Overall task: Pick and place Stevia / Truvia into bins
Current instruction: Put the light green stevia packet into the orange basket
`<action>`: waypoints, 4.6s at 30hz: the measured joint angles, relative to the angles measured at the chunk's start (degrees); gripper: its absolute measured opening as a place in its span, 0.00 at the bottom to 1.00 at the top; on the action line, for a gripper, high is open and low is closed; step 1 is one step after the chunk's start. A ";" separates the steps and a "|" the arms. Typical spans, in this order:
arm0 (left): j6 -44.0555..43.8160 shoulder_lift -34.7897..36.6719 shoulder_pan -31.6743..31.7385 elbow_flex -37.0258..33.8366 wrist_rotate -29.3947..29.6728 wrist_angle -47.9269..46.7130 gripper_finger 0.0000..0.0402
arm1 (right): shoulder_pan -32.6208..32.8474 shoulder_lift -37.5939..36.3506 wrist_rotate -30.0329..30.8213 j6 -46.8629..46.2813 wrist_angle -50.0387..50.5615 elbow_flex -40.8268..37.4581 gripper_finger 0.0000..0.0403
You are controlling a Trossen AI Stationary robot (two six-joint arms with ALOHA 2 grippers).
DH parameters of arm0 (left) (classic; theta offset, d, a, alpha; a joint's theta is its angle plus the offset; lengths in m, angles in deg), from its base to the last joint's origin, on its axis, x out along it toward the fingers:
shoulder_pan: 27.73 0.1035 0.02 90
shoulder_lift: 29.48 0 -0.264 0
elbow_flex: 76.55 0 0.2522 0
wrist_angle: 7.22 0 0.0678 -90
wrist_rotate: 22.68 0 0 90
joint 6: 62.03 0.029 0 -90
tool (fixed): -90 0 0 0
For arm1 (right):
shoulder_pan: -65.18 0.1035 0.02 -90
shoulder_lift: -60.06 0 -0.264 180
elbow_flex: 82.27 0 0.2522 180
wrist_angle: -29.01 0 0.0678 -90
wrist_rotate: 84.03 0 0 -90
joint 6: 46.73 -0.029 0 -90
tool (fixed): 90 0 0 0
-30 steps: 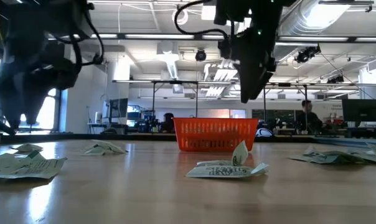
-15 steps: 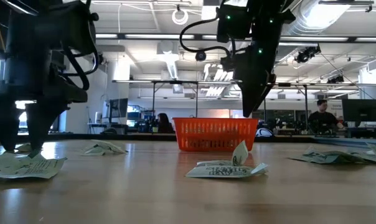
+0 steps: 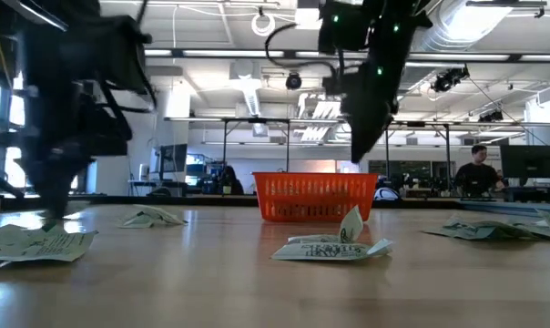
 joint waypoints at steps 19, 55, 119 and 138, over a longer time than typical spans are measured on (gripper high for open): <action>70.48 -5.82 21.23 23.77 -10.00 32.10 0.07 | 1.45 -17.94 12.05 -16.19 16.79 0.04 0.84; 38.84 -12.41 20.10 24.78 -14.73 -9.23 0.58 | -2.98 -13.22 3.40 -21.93 11.36 0.02 0.85; 55.62 -24.57 23.79 40.30 -23.42 18.78 0.23 | 4.31 -17.35 -12.68 -25.07 21.27 -14.81 0.84; 58.49 -11.41 23.08 40.32 -14.77 8.19 0.68 | 14.36 -18.45 -27.86 -60.21 1.76 -33.78 0.82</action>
